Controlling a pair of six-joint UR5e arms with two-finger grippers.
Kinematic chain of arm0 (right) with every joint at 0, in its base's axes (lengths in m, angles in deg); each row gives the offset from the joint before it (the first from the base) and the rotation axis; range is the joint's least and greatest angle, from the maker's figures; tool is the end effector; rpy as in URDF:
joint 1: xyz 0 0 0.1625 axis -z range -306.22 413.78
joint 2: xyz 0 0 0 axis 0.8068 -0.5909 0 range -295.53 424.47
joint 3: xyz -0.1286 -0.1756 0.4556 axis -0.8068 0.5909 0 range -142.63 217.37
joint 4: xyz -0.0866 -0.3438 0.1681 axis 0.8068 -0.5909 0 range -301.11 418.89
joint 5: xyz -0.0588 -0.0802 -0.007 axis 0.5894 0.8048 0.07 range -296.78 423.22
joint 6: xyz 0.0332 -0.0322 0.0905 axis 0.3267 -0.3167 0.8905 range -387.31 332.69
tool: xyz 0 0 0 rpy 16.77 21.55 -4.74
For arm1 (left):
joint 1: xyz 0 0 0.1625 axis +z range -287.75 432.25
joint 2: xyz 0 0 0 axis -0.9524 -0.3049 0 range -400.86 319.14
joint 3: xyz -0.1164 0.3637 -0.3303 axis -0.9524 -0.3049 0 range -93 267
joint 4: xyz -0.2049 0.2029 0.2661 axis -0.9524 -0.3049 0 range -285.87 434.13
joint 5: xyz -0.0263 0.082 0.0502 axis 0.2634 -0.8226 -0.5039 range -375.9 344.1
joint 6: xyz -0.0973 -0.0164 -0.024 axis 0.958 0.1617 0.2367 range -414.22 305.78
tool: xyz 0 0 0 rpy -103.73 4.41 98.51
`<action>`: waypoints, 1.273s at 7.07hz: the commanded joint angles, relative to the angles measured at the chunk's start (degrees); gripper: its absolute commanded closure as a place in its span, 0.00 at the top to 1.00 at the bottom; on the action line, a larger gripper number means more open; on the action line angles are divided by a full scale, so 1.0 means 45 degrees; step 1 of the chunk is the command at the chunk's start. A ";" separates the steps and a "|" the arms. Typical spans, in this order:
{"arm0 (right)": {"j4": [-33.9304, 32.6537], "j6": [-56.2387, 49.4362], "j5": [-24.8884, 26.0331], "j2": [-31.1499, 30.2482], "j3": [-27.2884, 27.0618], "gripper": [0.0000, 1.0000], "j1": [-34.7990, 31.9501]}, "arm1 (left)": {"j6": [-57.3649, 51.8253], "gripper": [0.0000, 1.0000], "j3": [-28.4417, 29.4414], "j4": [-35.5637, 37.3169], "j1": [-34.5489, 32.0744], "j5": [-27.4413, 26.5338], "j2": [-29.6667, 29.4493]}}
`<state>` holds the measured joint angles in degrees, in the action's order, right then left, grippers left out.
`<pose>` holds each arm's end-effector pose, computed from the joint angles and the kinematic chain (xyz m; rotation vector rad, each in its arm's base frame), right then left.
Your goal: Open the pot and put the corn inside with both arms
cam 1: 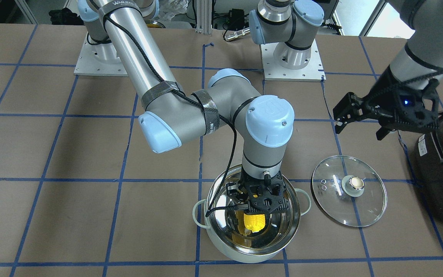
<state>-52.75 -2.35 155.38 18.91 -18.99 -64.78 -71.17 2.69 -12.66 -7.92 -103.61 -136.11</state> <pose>0.5119 -0.6698 0.3728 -0.0913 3.0755 -0.2866 -0.0463 -0.5370 0.5733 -0.1955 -3.1094 0.1115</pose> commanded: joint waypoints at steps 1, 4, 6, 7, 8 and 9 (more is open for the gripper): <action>-0.0287 0.0000 -0.0011 0.0025 -0.0229 0.81 0.0001 | 0.1342 1.00 0.0106 -0.0831 -0.1283 -0.1533 0.0422; -0.0445 -0.0097 0.0008 -0.0596 -0.0367 1.00 0.0020 | 0.1773 1.00 -0.0249 -0.0539 -0.1327 -0.1486 0.0774; -0.0387 -0.0604 0.0027 -0.0969 -0.0406 1.00 0.0253 | 0.2160 1.00 -0.0579 0.0782 -0.1288 -0.1447 0.0754; -0.0096 -0.1649 0.0047 -0.1377 -0.0503 1.00 0.0815 | 0.3614 1.00 -0.0678 0.0983 -0.1307 -0.0558 0.0716; 0.0815 -0.2549 -0.0011 -0.2019 -0.0794 1.00 0.1730 | 0.4189 1.00 -0.0660 0.0985 -0.1404 -0.0510 0.0716; 0.1617 -0.3389 -0.0012 -0.2876 -0.1435 1.00 0.2589 | 0.4195 1.00 -0.0679 0.0927 -0.1675 -0.0529 0.0735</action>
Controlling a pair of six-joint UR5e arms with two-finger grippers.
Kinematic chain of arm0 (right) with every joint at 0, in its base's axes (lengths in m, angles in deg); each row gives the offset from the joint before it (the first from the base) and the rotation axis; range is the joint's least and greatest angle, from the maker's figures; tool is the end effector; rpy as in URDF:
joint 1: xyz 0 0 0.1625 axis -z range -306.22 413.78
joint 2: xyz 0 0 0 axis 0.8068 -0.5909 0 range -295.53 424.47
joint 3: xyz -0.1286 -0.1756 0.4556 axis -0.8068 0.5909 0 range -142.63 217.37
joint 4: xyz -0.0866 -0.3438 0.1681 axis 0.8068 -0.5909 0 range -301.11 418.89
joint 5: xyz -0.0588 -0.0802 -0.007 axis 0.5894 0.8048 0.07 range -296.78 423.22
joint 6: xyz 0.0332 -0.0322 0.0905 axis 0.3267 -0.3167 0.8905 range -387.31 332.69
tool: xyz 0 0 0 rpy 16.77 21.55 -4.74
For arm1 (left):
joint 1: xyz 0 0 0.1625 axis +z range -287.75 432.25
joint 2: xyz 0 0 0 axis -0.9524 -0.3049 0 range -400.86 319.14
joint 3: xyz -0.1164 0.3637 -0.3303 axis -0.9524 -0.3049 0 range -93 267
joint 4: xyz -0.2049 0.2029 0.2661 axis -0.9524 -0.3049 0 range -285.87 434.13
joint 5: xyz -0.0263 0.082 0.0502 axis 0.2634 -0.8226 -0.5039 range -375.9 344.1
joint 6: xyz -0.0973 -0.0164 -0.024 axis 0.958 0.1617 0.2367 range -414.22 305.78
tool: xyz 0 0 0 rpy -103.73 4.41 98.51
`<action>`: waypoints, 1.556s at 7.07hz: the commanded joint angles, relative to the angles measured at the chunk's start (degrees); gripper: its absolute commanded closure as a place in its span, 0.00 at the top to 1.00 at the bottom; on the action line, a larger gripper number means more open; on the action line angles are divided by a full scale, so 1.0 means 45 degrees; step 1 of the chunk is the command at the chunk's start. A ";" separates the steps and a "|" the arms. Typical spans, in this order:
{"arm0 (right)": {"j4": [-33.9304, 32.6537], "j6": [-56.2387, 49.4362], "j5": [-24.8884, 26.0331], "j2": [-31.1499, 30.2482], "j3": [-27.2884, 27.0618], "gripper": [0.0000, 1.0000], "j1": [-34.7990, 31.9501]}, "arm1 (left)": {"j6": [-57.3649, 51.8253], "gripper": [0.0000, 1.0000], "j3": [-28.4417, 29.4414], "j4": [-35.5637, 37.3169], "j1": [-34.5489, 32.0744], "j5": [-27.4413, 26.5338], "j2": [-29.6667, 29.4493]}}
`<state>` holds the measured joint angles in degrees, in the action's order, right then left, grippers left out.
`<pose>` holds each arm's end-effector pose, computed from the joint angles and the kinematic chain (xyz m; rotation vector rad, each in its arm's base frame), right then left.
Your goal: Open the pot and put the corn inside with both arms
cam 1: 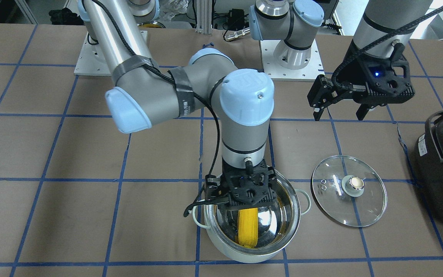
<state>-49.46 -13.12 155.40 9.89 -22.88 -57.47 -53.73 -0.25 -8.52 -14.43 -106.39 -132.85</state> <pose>0.4031 -0.6796 0.4602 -0.1840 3.0858 -0.3449 -0.1032 -0.5065 0.5856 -0.1047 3.1199 -0.2214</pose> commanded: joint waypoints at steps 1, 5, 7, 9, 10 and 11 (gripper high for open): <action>0.1261 -0.2047 0.0004 -0.1886 -0.1504 1.00 0.1727 | 0.0321 1.00 -0.0065 -0.0013 -0.0423 0.0068 0.0012; 0.2104 -0.4669 -0.0113 -0.6633 -0.5238 1.00 0.3688 | 0.0282 1.00 0.0130 -0.0052 -0.0464 0.0166 -0.0027; 0.2104 -0.4656 -0.0016 -0.7053 -0.5808 1.00 0.3727 | 0.0282 1.00 0.0149 -0.0052 -0.0464 0.0146 0.0012; 0.2163 -0.5451 -0.0133 -0.7053 -0.5868 1.00 0.4077 | 0.0262 1.00 0.0149 -0.0091 -0.0464 0.0146 0.0050; 0.2163 -0.5205 -0.0133 -0.7072 -0.5946 1.00 0.4117 | 0.0262 1.00 0.0111 -0.0072 -0.0464 0.0146 -0.0027; 0.2008 -0.4506 -0.0133 -0.7169 -0.6217 1.00 0.4137 | 0.0262 1.00 0.0052 -0.0052 -0.0464 0.0146 0.0011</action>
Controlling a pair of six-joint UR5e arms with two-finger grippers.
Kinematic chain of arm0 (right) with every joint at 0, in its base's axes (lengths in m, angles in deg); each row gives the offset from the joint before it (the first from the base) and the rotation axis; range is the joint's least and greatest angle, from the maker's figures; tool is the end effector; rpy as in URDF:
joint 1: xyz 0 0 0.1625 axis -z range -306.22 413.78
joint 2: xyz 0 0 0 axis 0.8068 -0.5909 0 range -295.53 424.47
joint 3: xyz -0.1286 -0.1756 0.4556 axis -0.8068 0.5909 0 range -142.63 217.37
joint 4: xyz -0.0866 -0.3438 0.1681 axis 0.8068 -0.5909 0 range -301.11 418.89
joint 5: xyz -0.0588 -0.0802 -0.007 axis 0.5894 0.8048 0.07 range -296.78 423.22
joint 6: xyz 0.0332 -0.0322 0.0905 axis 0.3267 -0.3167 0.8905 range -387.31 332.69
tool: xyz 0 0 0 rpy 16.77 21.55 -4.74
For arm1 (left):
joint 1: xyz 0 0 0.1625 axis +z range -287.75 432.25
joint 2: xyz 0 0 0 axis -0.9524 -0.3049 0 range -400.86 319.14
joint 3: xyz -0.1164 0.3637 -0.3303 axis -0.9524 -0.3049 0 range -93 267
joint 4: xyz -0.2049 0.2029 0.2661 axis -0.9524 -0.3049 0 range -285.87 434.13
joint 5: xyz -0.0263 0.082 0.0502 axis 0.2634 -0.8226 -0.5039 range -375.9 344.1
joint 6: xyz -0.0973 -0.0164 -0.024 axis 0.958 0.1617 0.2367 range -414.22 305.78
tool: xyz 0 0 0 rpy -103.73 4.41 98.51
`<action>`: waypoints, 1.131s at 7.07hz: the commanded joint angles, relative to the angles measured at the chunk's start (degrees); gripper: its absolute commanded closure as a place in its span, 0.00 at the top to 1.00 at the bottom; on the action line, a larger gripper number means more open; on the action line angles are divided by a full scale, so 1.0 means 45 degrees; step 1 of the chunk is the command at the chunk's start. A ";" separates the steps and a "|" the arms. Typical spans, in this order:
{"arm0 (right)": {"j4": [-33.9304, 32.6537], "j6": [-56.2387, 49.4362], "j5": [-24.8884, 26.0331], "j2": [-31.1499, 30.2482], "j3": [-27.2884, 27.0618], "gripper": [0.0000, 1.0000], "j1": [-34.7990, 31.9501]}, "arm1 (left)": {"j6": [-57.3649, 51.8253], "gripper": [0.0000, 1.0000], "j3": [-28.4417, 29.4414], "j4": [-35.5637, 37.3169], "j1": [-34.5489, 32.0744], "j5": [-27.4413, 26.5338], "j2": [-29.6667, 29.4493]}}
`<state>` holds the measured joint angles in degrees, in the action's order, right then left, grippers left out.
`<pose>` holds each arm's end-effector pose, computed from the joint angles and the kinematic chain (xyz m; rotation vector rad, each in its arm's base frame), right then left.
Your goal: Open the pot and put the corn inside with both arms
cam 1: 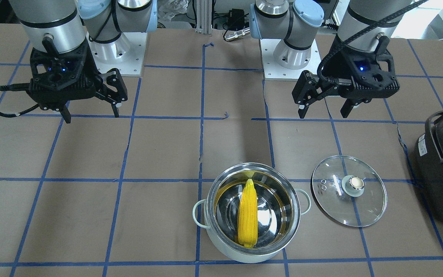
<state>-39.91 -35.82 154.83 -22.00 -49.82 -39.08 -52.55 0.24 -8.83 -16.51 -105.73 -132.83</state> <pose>0.1558 -0.5060 0.5752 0.3041 -3.0841 0.2162 -0.1227 -0.5025 0.5893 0.0791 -3.1288 0.2278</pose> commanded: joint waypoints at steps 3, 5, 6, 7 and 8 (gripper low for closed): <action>0.0022 0.0679 0.0070 -0.0160 -0.0293 1.00 0.0168 | -0.0001 1.00 0.0041 0.0095 0.0093 0.0000 0.0007; 0.0022 0.0661 0.0071 -0.0160 -0.0293 1.00 0.0168 | 0.0019 1.00 0.0041 0.0115 0.0152 0.0038 -0.0051; 0.0022 0.0661 0.0091 -0.0179 -0.0293 1.00 0.0168 | 0.0019 1.00 0.0041 0.0096 0.0152 0.0000 0.0026; 0.0022 0.0661 0.0091 -0.0160 -0.0293 1.00 0.0168 | 0.0019 1.00 0.0041 0.0076 0.0152 0.0000 0.0046; 0.0022 0.0661 0.0091 -0.0179 -0.0293 1.00 0.0168 | 0.0038 1.00 -0.0036 0.0095 0.0133 0.0038 0.0007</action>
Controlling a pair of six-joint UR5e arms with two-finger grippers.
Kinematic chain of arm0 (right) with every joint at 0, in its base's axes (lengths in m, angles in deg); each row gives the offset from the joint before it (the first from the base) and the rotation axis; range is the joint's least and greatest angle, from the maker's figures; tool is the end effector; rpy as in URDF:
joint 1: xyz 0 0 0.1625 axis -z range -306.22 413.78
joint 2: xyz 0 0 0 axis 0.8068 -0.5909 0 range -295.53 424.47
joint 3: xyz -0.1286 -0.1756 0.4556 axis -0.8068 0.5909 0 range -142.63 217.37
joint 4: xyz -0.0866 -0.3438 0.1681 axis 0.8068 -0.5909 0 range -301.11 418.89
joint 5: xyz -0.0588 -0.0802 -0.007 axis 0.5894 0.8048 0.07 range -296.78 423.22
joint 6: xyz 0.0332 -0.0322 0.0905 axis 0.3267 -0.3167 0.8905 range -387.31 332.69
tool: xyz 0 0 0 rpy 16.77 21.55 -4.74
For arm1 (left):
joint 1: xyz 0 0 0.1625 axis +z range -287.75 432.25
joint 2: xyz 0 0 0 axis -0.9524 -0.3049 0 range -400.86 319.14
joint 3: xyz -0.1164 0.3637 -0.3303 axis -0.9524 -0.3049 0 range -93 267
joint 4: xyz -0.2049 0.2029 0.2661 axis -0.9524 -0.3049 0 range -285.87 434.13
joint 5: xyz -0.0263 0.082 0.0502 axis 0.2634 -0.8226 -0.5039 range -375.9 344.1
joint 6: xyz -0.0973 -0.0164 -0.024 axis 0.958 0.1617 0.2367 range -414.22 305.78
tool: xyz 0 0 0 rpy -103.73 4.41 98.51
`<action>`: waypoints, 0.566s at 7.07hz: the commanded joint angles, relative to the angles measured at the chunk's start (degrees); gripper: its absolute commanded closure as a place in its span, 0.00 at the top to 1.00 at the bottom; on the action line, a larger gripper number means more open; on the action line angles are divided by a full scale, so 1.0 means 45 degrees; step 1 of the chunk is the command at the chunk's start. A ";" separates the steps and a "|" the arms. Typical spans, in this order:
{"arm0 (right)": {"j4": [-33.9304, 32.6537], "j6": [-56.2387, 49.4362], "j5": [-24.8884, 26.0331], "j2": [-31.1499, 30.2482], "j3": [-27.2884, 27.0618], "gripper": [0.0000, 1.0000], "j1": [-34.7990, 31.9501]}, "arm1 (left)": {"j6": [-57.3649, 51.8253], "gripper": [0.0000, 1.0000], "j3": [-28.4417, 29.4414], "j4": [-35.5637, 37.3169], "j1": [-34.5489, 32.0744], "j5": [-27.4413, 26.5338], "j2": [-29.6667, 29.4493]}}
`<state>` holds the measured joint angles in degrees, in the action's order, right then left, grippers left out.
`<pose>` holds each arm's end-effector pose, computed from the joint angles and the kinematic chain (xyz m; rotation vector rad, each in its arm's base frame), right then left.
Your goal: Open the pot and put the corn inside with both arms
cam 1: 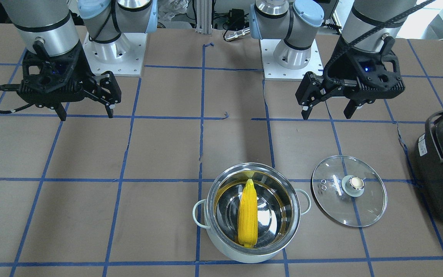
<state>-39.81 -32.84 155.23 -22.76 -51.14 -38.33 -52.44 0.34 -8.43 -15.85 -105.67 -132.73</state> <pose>0.1482 -0.5003 0.5707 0.2029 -3.0896 0.1988 -0.1170 -0.5038 0.5918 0.0999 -3.1267 0.2442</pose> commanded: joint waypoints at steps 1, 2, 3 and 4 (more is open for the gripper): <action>0.0000 0.0000 0.0003 0.0009 0.0000 1.00 -0.0019 | 0.0015 1.00 -0.0099 0.0006 -0.0033 0.0026 0.0043; -0.0019 -0.0039 0.0003 0.0009 0.0000 1.00 0.0000 | 0.0015 1.00 -0.0022 0.0006 0.0025 0.0084 0.0024; -0.0019 -0.0174 0.0003 0.0009 0.0000 1.00 0.0039 | 0.0015 1.00 -0.0099 0.0026 0.0006 0.0124 0.0005; 0.0000 -0.0118 -0.0229 0.0009 -0.0019 0.98 0.0252 | 0.0015 1.00 -0.0119 0.0006 -0.0014 0.0066 0.0063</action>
<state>-39.87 -33.36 155.02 -22.73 -51.16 -38.01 -52.38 -0.04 -8.36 -15.84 -105.26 -132.61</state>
